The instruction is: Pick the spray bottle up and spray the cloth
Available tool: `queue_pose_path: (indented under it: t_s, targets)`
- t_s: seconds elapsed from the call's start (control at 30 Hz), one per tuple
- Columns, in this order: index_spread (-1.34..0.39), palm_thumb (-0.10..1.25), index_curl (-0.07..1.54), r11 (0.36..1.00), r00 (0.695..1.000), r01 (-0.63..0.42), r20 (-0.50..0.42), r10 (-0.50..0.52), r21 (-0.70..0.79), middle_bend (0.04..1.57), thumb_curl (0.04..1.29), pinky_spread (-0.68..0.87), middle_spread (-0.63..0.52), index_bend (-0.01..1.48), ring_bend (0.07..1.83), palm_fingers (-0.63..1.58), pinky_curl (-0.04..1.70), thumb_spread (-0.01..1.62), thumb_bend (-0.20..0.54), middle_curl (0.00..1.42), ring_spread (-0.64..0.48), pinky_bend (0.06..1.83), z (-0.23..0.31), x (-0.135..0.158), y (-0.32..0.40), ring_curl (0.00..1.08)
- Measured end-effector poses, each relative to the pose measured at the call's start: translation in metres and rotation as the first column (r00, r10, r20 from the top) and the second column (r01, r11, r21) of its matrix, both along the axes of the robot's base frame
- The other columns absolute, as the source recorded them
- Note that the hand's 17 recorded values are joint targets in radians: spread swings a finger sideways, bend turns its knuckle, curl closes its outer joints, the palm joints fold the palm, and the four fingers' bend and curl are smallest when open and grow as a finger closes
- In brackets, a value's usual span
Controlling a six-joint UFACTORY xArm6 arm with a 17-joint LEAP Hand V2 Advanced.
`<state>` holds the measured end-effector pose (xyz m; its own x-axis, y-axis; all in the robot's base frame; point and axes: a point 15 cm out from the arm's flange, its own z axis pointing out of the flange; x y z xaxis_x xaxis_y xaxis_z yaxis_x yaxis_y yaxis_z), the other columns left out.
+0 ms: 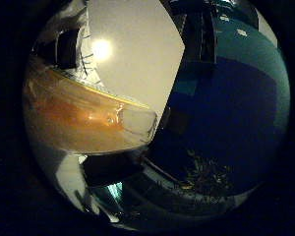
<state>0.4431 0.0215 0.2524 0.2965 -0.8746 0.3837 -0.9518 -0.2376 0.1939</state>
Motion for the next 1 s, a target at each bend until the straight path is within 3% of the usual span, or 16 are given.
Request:
queue_pose_path:
  t_s: [0.23,1.0]
  targets:
    - [-0.22,1.07,0.86,1.000,1.000,0.008,-0.021,-0.008,-0.014,1.39,0.72,-0.20,-0.13,1.18,1.34,1.11,1.19,0.94,-0.015,0.78,-0.24,1.12,-0.012,0.000,0.002,0.85]
    - [-0.21,1.05,0.86,0.996,0.997,0.065,0.031,-0.066,0.056,1.40,0.72,-0.21,-0.13,1.18,1.33,1.11,1.20,0.94,-0.015,0.78,-0.24,1.11,0.030,0.002,0.003,0.86]
